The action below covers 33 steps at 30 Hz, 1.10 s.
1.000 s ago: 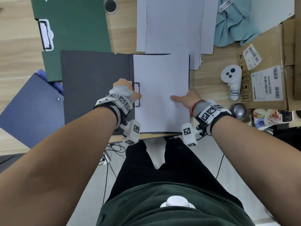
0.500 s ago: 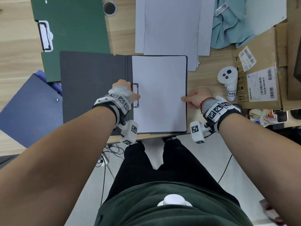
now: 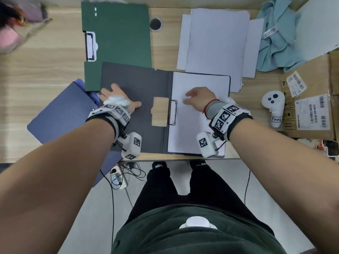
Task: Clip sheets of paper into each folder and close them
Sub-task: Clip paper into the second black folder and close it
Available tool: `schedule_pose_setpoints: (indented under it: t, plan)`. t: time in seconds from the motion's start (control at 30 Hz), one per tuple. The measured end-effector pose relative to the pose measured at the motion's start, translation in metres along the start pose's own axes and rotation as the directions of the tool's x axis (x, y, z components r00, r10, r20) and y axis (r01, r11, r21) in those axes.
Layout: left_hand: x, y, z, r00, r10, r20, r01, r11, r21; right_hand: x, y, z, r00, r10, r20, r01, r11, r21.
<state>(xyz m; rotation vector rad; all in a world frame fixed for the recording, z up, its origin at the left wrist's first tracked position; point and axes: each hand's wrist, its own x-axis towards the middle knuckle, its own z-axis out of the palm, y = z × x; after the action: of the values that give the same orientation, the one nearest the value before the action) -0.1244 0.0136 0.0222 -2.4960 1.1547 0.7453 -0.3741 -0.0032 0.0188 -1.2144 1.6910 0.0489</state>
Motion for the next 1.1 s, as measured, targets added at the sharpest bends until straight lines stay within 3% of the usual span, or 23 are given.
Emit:
schedule_pose_setpoints:
  t: [0.23, 0.4, 0.53, 0.6, 0.7, 0.77, 0.9, 1.0, 1.1]
  plan:
    - [0.009, -0.031, -0.019, 0.996, -0.085, 0.022, 0.086, 0.995, -0.04, -0.009, -0.025, 0.036, 0.998, 0.034, 0.06, -0.015, 0.952, -0.307]
    - [0.009, -0.037, -0.049, 0.987, -0.155, 0.031, 0.157, 0.984, -0.086, -0.01, -0.024, 0.038, 0.995, 0.039, 0.088, 0.001, 0.908, -0.419]
    - [0.02, -0.042, -0.073, 0.995, -0.087, 0.043, 0.093, 0.981, -0.173, -0.012, -0.029, 0.03, 0.987, 0.043, 0.153, 0.03, 0.896, -0.443]
    - [0.02, -0.037, -0.082, 0.996, 0.024, 0.083, -0.003, 0.968, -0.25, -0.013, -0.03, 0.022, 0.983, 0.05, 0.177, 0.017, 0.934, -0.357]
    - [0.003, -0.013, -0.097, 0.975, 0.208, 0.078, -0.146, 0.866, -0.477, -0.015, -0.033, 0.008, 0.973, 0.042, 0.228, -0.027, 0.997, -0.069]
    - [-0.02, 0.013, -0.104, 0.948, 0.309, 0.076, -0.224, 0.817, -0.531, -0.023, -0.034, -0.007, 0.969, 0.007, 0.248, -0.041, 0.99, 0.134]
    - [-0.055, 0.058, -0.097, 0.875, 0.435, 0.212, -0.196, 0.719, -0.667, -0.041, -0.033, -0.039, 0.97, -0.055, 0.236, -0.044, 0.917, 0.396]
    - [-0.07, 0.081, -0.074, 0.839, 0.472, 0.27, -0.192, 0.722, -0.665, -0.047, -0.019, -0.057, 0.982, -0.024, 0.186, -0.073, 0.866, 0.495]
    - [-0.073, 0.095, -0.037, 0.854, 0.433, 0.288, -0.207, 0.791, -0.575, -0.047, 0.009, -0.072, 0.994, 0.046, 0.1, -0.094, 0.827, 0.554]
